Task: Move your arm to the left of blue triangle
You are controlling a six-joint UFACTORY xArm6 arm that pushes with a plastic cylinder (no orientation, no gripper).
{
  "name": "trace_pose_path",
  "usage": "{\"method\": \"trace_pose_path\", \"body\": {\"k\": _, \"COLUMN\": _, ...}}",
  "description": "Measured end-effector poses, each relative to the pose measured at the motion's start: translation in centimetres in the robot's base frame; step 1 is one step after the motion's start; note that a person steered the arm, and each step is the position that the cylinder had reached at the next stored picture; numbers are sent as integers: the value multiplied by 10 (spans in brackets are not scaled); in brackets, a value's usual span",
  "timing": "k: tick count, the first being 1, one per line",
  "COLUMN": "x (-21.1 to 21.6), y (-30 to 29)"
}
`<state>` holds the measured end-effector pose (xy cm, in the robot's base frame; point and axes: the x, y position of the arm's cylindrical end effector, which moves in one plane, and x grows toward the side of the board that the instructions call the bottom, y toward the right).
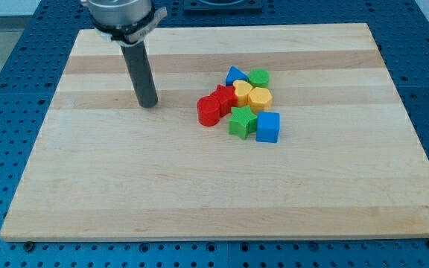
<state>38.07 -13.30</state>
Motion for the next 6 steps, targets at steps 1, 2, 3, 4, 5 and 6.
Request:
{"method": "trace_pose_path", "body": {"k": 1, "x": -40, "y": -1}}
{"method": "trace_pose_path", "body": {"k": 2, "x": -63, "y": -1}}
{"method": "trace_pose_path", "body": {"k": 3, "x": -62, "y": -1}}
{"method": "trace_pose_path", "body": {"k": 4, "x": -59, "y": 17}}
{"method": "trace_pose_path", "body": {"k": 5, "x": -59, "y": 36}}
{"method": "trace_pose_path", "body": {"k": 6, "x": -60, "y": 43}}
